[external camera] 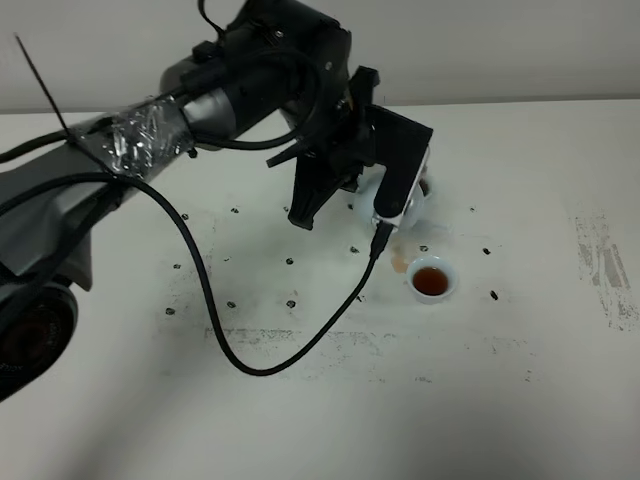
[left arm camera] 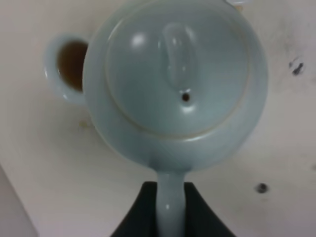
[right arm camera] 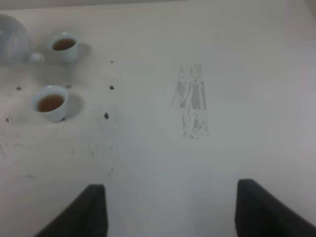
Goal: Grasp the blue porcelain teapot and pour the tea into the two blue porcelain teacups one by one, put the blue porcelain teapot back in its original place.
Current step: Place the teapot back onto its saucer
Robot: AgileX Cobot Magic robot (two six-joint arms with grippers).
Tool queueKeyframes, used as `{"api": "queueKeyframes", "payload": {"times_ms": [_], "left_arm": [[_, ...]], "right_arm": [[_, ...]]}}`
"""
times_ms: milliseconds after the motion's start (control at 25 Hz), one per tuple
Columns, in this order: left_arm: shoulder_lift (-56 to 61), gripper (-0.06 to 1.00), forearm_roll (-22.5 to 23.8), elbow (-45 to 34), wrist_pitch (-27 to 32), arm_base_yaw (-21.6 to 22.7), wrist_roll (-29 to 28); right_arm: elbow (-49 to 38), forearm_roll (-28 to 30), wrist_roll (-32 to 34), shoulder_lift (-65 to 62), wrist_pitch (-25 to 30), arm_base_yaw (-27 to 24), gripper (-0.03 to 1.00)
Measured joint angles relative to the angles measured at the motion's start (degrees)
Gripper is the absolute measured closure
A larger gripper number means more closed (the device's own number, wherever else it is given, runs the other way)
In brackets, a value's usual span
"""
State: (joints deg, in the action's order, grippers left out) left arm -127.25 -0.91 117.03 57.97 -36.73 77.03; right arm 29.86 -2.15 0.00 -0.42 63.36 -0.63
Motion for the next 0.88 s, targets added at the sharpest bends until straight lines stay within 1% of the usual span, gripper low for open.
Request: {"api": "queueKeyframes", "payload": {"times_ms": [120,160,240,320,440,680,760,880], "left_arm": [[0.9,0.89,-3.7,-0.1,2.8,2.6,-7.1],[1.0,0.89,-5.3,-0.5,3.2,3.6,-8.6],[1.1,0.89,-8.3,-2.1,2.9,5.3,-9.9],[1.1,0.89,-11.3,-4.7,1.7,6.5,-10.4],[1.1,0.89,-14.5,-8.9,-2.4,7.9,-10.6],[1.0,0.89,-17.5,-15.8,-11.2,9.1,-9.9],[0.5,0.89,-18.7,-16.8,-12.6,9.1,-9.1],[-1.0,0.89,-19.9,-17.1,-13.4,9.1,-8.6]], "right_arm": [[0.0,0.0,0.0,0.0,0.0,0.0,0.43],[0.0,0.0,0.0,0.0,0.0,0.0,0.43],[0.0,0.0,0.0,0.0,0.0,0.0,0.43],[0.0,0.0,0.0,0.0,0.0,0.0,0.43],[0.0,0.0,0.0,0.0,0.0,0.0,0.43],[0.0,0.0,0.0,0.0,0.0,0.0,0.43],[0.0,0.0,0.0,0.0,0.0,0.0,0.43],[0.0,0.0,0.0,0.0,0.0,0.0,0.43]]}}
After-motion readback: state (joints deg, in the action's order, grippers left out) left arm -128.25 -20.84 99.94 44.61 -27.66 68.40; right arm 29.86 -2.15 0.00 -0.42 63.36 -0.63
